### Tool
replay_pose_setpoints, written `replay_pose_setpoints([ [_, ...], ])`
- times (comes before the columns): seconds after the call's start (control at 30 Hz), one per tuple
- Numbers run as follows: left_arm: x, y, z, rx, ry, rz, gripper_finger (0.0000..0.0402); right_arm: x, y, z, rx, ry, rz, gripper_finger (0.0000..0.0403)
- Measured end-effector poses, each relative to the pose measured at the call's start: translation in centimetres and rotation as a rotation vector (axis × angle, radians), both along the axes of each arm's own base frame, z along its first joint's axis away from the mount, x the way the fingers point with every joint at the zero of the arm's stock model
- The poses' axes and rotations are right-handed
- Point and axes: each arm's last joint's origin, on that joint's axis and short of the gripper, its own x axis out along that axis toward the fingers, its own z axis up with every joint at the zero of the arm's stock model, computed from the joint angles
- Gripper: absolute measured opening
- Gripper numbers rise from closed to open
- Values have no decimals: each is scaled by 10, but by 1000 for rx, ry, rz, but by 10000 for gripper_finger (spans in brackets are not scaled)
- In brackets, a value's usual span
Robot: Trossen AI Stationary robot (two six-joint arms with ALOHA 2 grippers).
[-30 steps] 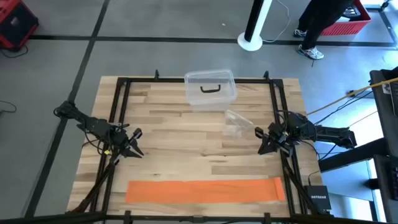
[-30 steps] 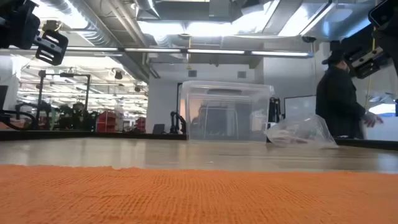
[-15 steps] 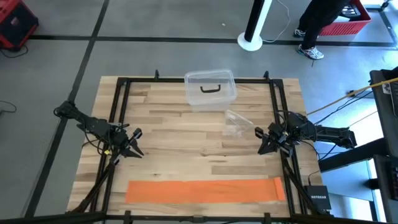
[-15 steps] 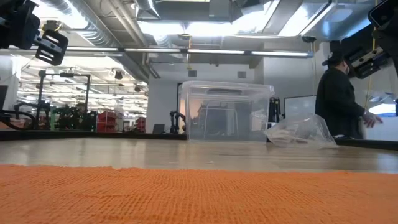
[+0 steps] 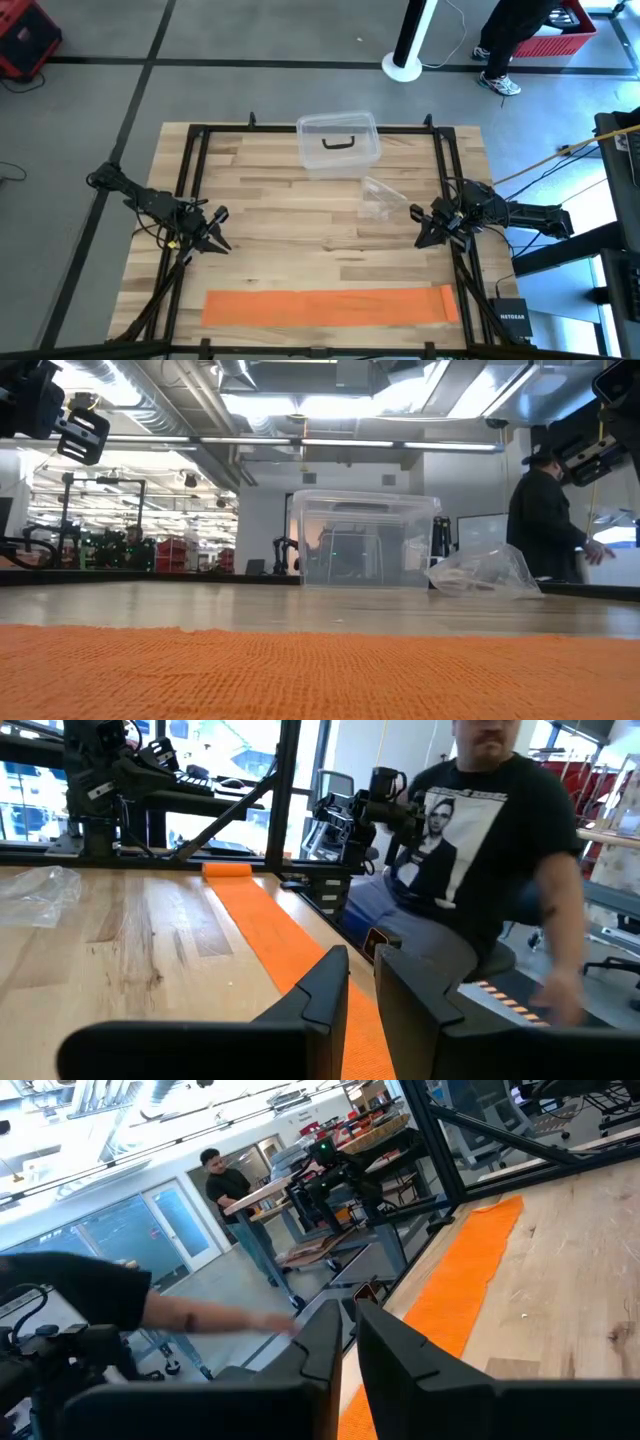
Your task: Roll bandage
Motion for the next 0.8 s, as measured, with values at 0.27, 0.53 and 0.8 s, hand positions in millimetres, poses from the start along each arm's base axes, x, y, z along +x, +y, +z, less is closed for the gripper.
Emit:
replay_pose_setpoints([
  [0.27, 0, 0, 0, 0, 0, 0, 47, 0, 0, 0, -25, -26, -11, 40],
  [0.53, 1, 3, 2, 74, -66, 90, 47, 3, -5, 1, -106, -102, -217, 40],
  [0.8, 1, 8, 21, 192, -318, 218, 47, 5, -10, 3, 14, -42, -388, 40],
])
